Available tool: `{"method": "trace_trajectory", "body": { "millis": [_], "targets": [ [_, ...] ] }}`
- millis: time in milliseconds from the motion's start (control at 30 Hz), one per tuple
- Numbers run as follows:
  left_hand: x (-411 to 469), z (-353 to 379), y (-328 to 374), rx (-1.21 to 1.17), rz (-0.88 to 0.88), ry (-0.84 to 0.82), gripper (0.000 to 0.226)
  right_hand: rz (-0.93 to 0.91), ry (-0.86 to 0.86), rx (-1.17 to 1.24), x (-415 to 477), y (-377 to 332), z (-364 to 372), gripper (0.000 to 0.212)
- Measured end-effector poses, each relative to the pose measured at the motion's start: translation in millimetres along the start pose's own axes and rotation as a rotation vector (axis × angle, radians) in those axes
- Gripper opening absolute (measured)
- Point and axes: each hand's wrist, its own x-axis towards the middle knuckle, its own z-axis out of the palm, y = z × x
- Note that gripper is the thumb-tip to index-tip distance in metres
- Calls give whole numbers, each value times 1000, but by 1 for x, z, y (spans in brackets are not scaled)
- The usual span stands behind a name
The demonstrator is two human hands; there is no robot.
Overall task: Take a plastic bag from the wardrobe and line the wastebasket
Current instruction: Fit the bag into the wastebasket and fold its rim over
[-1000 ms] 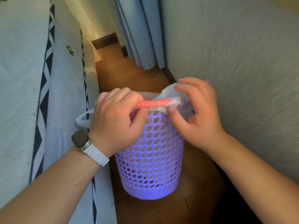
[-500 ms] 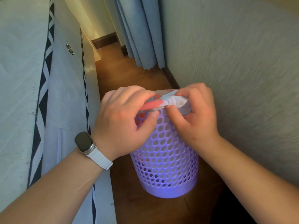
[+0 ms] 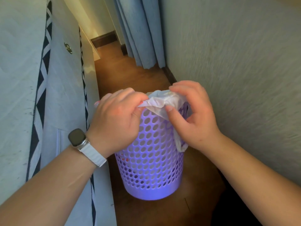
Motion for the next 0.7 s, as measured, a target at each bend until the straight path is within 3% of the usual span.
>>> {"method": "trace_trajectory", "body": {
  "millis": [267, 500, 700],
  "targets": [
    [0, 0, 4, -141, -1, 52, 22, 124, 101, 14, 1, 2, 0, 18],
    [-1, 0, 19, -116, 39, 51, 41, 34, 136, -97, -2, -9, 7, 22],
    [-3, 6, 16, -38, 26, 8, 28, 84, 104, -85, -6, -17, 17, 22]
  ]
}}
